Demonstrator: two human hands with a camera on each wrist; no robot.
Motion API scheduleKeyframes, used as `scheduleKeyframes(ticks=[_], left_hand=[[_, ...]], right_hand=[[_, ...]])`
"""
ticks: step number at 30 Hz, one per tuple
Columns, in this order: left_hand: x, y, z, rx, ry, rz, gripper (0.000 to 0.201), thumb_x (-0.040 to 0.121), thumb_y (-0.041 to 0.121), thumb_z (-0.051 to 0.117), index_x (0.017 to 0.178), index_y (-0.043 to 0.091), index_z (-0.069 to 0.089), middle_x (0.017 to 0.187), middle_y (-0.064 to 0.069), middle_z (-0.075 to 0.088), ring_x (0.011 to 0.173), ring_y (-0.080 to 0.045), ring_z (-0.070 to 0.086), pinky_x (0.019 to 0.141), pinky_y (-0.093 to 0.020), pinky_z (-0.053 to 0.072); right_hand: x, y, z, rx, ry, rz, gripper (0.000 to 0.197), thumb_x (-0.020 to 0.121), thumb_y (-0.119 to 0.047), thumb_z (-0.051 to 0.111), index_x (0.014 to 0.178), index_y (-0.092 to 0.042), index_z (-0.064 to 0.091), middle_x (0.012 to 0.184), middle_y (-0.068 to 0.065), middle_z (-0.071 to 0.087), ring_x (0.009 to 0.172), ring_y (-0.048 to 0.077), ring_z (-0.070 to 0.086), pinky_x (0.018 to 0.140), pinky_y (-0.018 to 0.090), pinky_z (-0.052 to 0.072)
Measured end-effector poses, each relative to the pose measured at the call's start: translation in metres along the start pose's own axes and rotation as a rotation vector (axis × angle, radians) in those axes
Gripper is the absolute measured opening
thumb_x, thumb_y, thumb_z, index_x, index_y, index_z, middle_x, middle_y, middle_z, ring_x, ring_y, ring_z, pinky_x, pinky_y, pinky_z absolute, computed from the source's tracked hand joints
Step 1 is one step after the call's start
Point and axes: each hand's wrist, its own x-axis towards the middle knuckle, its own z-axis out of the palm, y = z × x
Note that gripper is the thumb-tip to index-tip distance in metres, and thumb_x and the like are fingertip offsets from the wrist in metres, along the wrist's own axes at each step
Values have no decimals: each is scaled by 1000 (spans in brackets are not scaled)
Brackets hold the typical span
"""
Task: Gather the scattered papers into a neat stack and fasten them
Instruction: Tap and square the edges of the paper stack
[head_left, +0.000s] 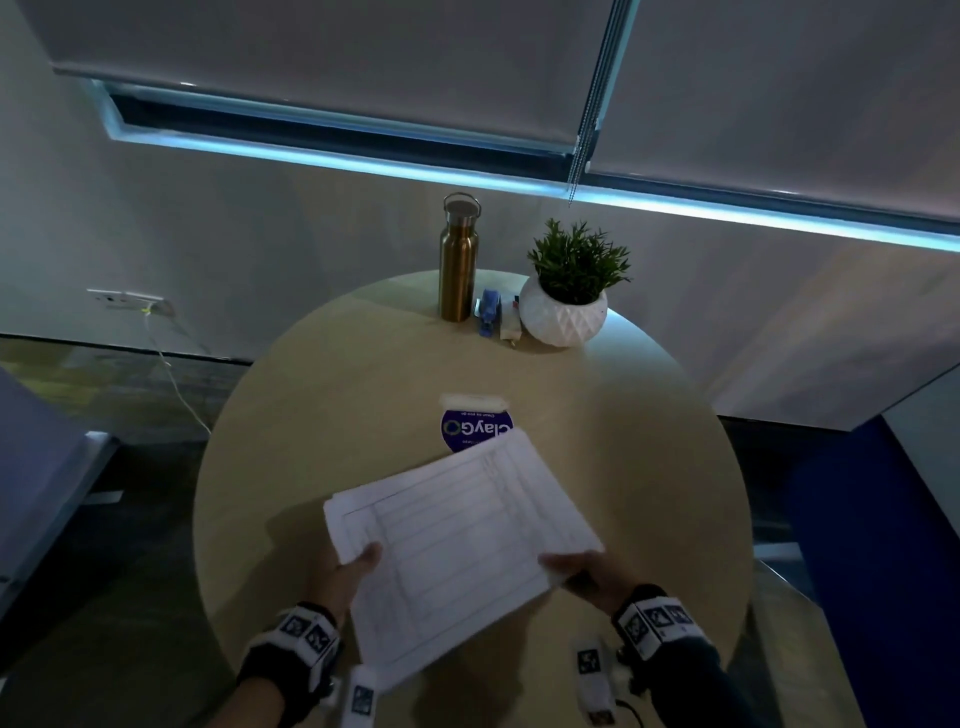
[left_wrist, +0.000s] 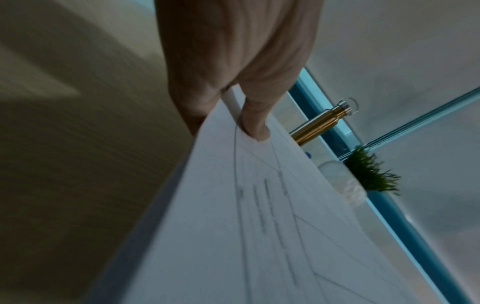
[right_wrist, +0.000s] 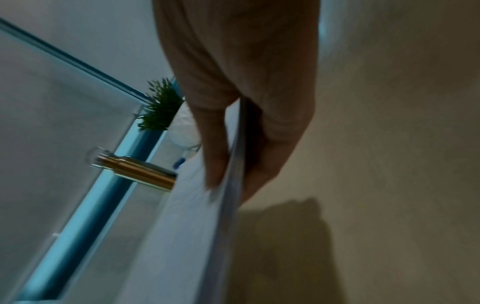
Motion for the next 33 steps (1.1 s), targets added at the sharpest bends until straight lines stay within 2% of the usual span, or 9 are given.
scheduleKeyframes(ticks=[4, 8, 12, 16, 19, 21, 24, 27, 33], left_hand=[[-9, 2, -23, 58, -84, 86, 26, 80, 17, 70, 105, 15, 62, 106, -13, 68, 96, -31, 64, 73, -37, 51], [-37, 28, 3, 76, -45, 368, 30, 85, 14, 65, 114, 13, 59, 105, -5, 68, 95, -21, 65, 75, -33, 52], [-41, 60, 21, -25, 52, 639, 33, 90, 11, 57, 121, 22, 52, 115, 8, 60, 105, 7, 57, 89, -11, 45], [-30, 69, 17, -46, 17, 699, 49, 73, 40, 68, 112, 15, 51, 109, 4, 60, 100, -6, 60, 83, -17, 50], [-20, 71, 14, -73, 72, 709, 39, 73, 51, 57, 92, 17, 50, 87, 2, 52, 81, -14, 52, 68, -24, 44], [-19, 78, 18, -166, 97, 717, 24, 84, 42, 45, 84, 18, 49, 81, 0, 48, 74, -13, 48, 64, -26, 40], [-24, 89, 27, -223, 154, 710, 17, 81, 31, 46, 81, 16, 51, 79, 0, 51, 74, -12, 49, 63, -23, 41], [-29, 95, 31, -208, 163, 733, 11, 79, 27, 48, 78, 16, 51, 78, 0, 54, 71, -7, 52, 60, -18, 42], [-23, 93, 26, -242, 104, 755, 10, 85, 11, 50, 78, 18, 50, 80, -5, 55, 65, 2, 55, 58, -12, 45]], right_hand=[[-8, -4, -17, -438, -164, -2, 89, 29, -31, 95, 110, -9, 66, 103, 8, 73, 95, 25, 69, 76, 36, 57], [-9, -10, 13, -303, 74, -317, 66, 35, -40, 93, 90, -9, 72, 94, 15, 74, 88, 31, 71, 78, 49, 58], [-14, -29, 36, -113, 107, -616, 27, 69, -3, 78, 93, -13, 71, 100, 16, 72, 93, 30, 69, 81, 47, 57], [-14, -48, 37, -102, 31, -673, 37, 66, -2, 80, 100, -11, 69, 101, 13, 73, 96, 29, 69, 80, 45, 57], [-18, -55, 38, -47, 8, -662, 57, 50, -35, 89, 96, -11, 67, 90, 5, 74, 86, 19, 70, 69, 32, 58], [-18, -56, 39, -54, 50, -689, 72, 52, -59, 76, 96, -3, 65, 87, 5, 70, 80, 18, 67, 65, 27, 55], [-18, -55, 43, -11, 115, -766, 65, 66, -57, 53, 83, 5, 63, 78, 12, 61, 69, 18, 61, 56, 17, 49], [-21, -59, 48, 66, 135, -779, 46, 62, -51, 52, 68, -9, 66, 67, -2, 64, 60, 6, 59, 51, 11, 45], [-19, -53, 37, 4, 121, -805, 55, 61, -57, 62, 80, -5, 63, 76, -4, 66, 69, 7, 60, 61, 16, 46]])
